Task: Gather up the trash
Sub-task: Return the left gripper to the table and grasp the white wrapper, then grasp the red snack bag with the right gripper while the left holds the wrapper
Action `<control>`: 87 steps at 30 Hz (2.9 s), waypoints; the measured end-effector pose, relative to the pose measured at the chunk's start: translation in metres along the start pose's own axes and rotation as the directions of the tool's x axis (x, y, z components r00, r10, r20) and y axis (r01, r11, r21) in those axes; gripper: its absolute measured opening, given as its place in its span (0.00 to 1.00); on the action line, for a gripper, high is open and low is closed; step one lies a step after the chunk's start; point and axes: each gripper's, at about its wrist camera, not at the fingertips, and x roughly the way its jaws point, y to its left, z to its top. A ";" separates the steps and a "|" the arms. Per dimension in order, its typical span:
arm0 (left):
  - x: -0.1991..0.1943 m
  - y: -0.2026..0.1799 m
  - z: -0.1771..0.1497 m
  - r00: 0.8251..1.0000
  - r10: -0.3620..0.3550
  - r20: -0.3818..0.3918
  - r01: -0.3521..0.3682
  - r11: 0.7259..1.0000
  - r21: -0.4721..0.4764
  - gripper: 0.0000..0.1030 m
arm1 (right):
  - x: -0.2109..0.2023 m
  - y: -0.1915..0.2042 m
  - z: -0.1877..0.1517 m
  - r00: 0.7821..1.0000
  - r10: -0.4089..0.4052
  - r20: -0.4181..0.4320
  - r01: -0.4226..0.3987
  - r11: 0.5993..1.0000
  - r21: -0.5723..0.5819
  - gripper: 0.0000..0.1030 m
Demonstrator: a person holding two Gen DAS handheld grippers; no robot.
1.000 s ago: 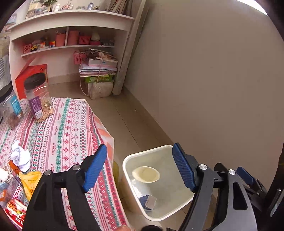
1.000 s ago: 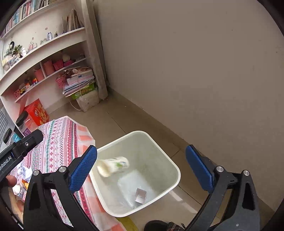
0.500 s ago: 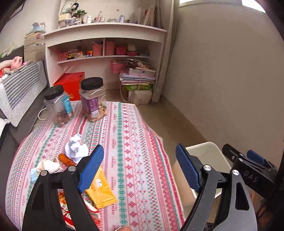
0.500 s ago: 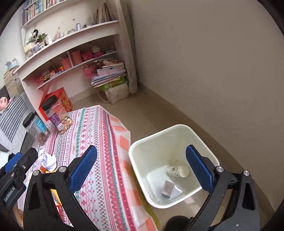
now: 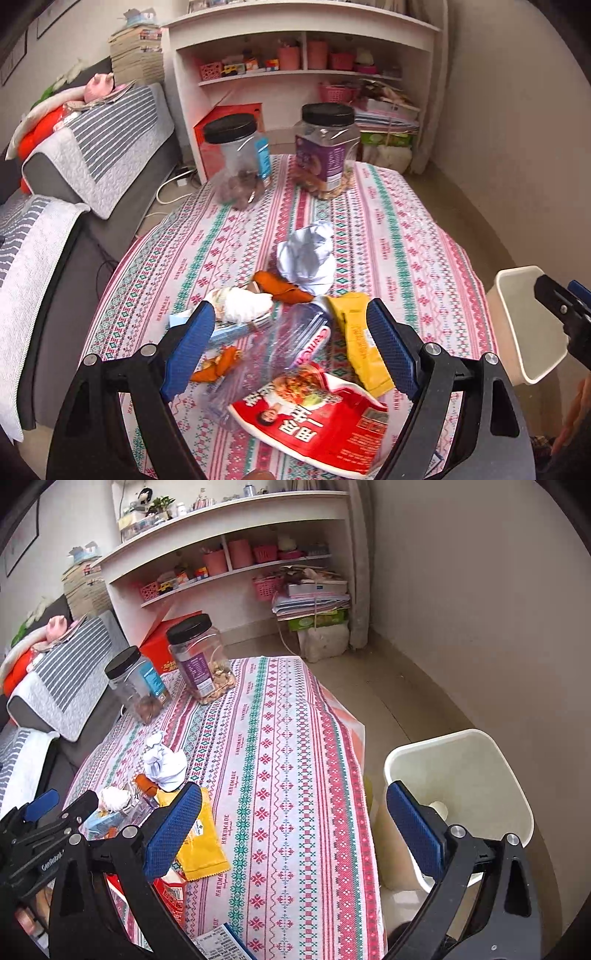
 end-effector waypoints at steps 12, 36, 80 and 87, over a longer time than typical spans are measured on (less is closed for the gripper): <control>0.087 0.073 0.016 0.977 -0.045 -0.210 0.005 0.983 -0.185 0.79 | 0.032 0.037 -0.008 0.997 0.002 -0.082 -0.015 0.987 -0.159 0.93; 0.070 0.064 0.021 0.986 -0.046 -0.161 0.024 0.990 -0.136 0.52 | 0.064 0.113 -0.075 0.877 0.252 -0.410 -0.394 0.865 -0.311 0.93; -0.031 0.052 0.018 0.986 -0.055 0.159 0.063 0.997 -0.048 0.53 | 0.014 0.103 -0.036 0.920 0.358 -0.160 -0.391 0.868 -0.305 0.33; -0.033 0.037 0.016 0.981 -0.070 0.182 0.074 0.997 -0.017 0.53 | 0.004 0.072 -0.016 0.962 0.270 -0.036 -0.269 0.916 -0.298 0.33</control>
